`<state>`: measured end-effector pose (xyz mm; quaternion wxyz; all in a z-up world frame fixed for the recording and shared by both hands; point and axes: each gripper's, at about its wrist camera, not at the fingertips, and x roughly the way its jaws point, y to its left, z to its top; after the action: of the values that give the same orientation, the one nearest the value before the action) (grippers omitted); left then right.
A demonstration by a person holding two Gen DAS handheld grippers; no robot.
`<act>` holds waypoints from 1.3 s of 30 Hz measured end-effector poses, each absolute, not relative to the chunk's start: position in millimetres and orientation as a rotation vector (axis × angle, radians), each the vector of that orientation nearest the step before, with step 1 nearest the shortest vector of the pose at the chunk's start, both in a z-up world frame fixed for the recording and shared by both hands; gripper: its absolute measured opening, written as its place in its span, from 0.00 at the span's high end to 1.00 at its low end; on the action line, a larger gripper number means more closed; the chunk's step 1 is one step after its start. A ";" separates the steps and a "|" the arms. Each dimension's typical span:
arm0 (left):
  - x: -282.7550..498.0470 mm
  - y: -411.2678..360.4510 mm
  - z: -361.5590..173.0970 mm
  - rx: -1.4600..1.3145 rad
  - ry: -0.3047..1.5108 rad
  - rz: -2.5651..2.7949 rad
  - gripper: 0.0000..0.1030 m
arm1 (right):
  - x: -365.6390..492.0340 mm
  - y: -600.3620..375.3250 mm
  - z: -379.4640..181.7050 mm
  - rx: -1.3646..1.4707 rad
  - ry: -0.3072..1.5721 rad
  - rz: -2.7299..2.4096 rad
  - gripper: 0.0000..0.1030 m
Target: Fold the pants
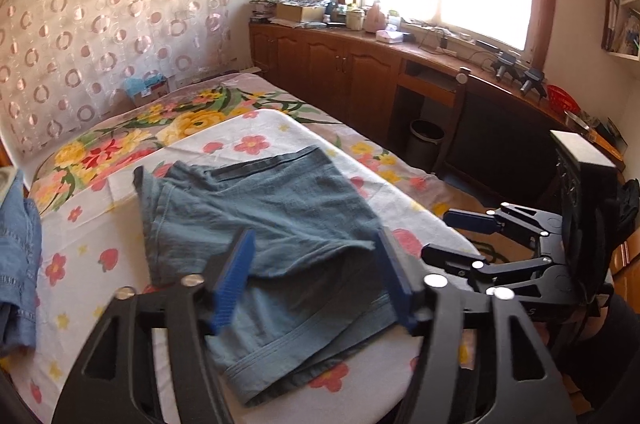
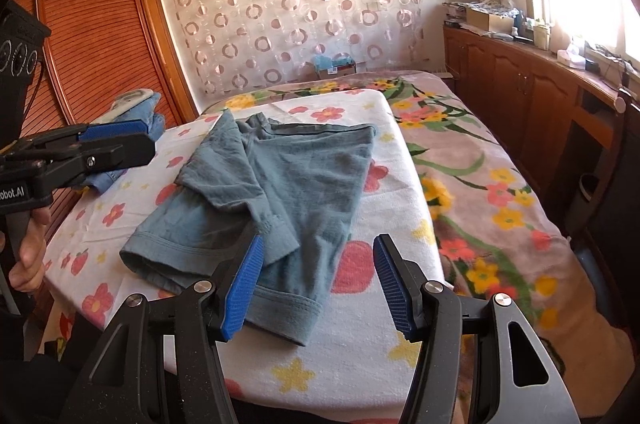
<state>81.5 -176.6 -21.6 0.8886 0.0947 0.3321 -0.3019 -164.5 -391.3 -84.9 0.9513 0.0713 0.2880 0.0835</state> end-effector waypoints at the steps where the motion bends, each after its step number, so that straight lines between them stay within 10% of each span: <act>1: 82.8 -173.1 -23.5 0.192 0.692 -0.622 0.28 | -162.9 -390.4 -85.2 0.143 0.585 0.174 0.43; 10: 89.0 -125.5 -57.3 0.184 0.731 -0.504 0.26 | -135.4 -377.6 -92.9 0.099 0.612 0.225 0.43; 23: 85.2 -95.6 -77.2 0.142 0.760 -0.473 0.26 | -107.4 -367.7 -92.7 0.062 0.698 0.305 0.90; 39: 85.0 -91.1 -77.9 0.122 0.756 -0.473 0.26 | -161.8 -388.2 -62.9 0.116 0.673 0.284 0.92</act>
<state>85.0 -91.1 -77.9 0.9004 0.0591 0.3655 -0.2284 -161.8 -388.2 -62.9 0.9324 0.0565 0.3287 0.1390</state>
